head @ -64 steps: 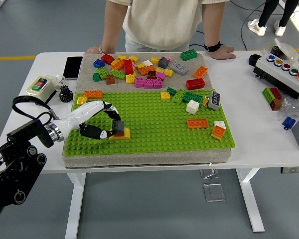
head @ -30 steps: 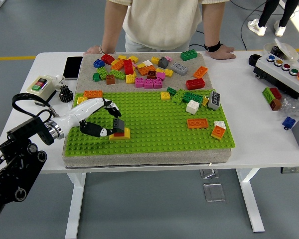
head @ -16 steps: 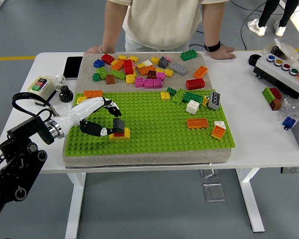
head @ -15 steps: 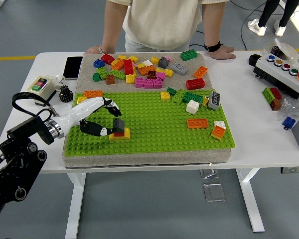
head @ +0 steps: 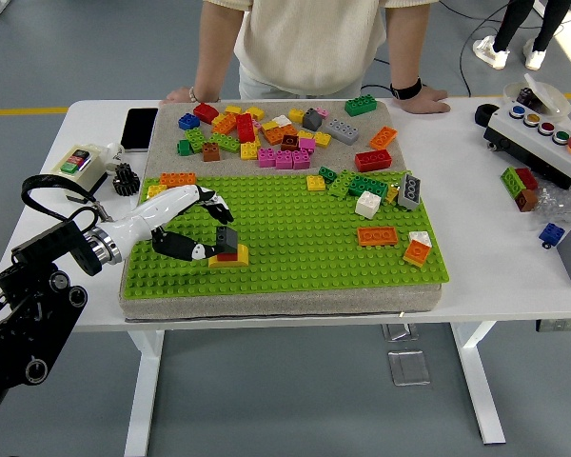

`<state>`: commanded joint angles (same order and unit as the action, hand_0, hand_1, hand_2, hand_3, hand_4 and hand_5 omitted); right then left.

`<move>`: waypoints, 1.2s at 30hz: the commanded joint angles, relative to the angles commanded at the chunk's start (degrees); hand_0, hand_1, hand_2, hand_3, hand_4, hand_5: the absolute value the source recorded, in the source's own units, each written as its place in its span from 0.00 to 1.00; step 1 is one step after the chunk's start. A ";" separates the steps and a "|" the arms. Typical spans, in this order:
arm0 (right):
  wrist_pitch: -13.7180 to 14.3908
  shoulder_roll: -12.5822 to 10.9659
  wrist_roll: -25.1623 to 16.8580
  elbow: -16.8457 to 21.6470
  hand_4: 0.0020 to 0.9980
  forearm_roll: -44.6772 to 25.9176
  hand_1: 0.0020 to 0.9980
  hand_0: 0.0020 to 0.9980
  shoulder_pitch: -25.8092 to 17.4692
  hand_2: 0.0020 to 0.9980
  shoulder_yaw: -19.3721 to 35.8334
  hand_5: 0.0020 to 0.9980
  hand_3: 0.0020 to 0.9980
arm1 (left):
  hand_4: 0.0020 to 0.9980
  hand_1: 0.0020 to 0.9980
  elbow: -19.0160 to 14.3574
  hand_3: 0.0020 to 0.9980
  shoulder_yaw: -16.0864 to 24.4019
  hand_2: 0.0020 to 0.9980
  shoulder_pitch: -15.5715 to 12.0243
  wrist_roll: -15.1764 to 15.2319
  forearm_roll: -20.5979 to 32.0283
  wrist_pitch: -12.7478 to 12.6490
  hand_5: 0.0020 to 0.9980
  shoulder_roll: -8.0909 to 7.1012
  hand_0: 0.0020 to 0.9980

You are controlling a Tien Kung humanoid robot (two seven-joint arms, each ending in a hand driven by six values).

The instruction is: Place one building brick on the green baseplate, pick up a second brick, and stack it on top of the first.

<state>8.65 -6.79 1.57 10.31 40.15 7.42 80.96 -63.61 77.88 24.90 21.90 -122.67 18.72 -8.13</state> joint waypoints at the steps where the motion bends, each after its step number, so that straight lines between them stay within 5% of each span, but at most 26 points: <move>1: 0.02 0.01 -0.01 0.00 0.92 0.02 0.64 0.73 -0.01 0.69 0.01 0.48 0.60 | 0.83 0.64 -0.11 0.56 0.01 0.59 -0.03 0.00 0.11 0.10 0.08 -0.01 0.72; 15: 0.11 0.09 -0.07 0.00 0.92 -0.06 0.64 0.73 -0.08 0.69 -0.19 0.48 0.60 | 0.85 0.65 -0.35 0.60 0.54 0.60 -0.06 0.59 2.24 0.72 0.09 -0.01 0.72; 22: 0.08 0.17 -0.03 0.00 0.92 -0.03 0.64 0.73 -0.17 0.69 -0.23 0.48 0.60 | 0.89 0.67 -3.62 0.63 2.17 0.61 -1.03 0.02 5.44 1.65 0.12 -0.57 0.74; 23: 0.07 0.18 -0.02 0.00 0.92 -0.01 0.64 0.73 -0.19 0.69 -0.22 0.47 0.60 | 1.00 0.76 -4.36 0.65 2.40 0.72 -1.34 -0.16 5.98 1.86 0.32 -0.81 0.84; 28: -0.04 0.17 0.06 0.00 0.92 0.11 0.64 0.73 -0.30 0.69 -0.22 0.47 0.60 | 1.00 0.76 -9.00 0.65 3.28 0.72 -3.48 -0.90 8.57 3.13 0.32 -2.59 0.84; 29: -0.05 0.16 0.05 0.00 0.92 0.11 0.64 0.73 -0.28 0.69 -0.24 0.48 0.60 | 1.00 0.91 -9.52 0.68 3.35 0.85 -3.83 -0.88 8.82 3.32 0.70 -2.86 1.00; 34: -0.07 0.21 0.01 0.00 0.92 0.11 0.64 0.73 -0.15 0.69 -0.20 0.48 0.60 | 1.00 0.91 -10.36 0.68 3.60 0.85 -5.40 -0.01 7.68 3.62 0.70 -4.05 1.00; 35: -0.16 0.19 0.05 0.00 0.92 0.07 0.64 0.73 -0.16 0.69 -0.19 0.47 0.60 | 1.00 0.95 -10.27 0.66 3.49 0.89 -5.71 0.31 6.97 3.48 0.83 -4.38 1.00; 36: -0.20 0.19 0.07 0.00 0.92 0.05 0.64 0.73 -0.17 0.69 -0.19 0.47 0.60 | 1.00 0.95 -10.22 0.66 3.43 0.89 -5.84 0.45 6.67 3.42 0.83 -4.52 1.00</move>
<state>8.45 -6.60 1.64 10.31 40.20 7.25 80.77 -73.83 81.31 19.06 22.35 -116.00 22.14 -12.65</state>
